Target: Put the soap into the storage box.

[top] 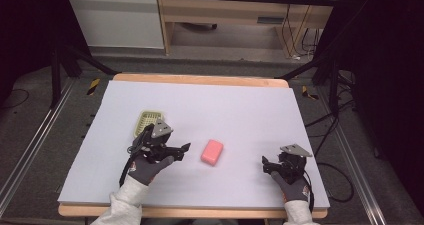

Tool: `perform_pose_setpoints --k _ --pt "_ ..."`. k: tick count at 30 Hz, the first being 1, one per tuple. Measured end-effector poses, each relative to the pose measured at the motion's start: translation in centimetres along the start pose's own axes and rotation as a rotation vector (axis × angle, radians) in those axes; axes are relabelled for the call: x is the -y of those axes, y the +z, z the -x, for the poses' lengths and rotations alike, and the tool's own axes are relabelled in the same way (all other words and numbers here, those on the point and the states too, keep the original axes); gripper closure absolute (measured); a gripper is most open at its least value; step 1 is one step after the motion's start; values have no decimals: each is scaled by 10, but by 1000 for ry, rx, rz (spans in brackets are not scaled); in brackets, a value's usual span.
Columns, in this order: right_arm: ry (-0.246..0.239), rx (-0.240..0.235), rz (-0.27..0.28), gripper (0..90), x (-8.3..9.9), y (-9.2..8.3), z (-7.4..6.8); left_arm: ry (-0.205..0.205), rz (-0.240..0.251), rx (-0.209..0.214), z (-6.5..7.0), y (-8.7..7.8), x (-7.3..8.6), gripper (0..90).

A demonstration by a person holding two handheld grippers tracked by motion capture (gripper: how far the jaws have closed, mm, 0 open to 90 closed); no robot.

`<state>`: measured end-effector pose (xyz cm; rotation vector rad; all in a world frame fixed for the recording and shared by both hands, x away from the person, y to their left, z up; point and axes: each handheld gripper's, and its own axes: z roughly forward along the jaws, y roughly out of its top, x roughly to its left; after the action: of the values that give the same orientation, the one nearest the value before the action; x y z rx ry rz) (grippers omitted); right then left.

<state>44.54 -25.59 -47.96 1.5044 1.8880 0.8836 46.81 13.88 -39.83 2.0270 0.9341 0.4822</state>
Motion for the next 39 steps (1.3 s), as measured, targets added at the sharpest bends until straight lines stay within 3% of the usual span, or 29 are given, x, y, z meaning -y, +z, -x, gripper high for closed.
perform_pose_setpoints --k 13,39 --pt "-2 6 2 63 0 0 -1 40 -18 9 19 17 -11 195" --pt "-4 12 -6 62 -1 1 -2 65 -75 39 43 53 -20 182"
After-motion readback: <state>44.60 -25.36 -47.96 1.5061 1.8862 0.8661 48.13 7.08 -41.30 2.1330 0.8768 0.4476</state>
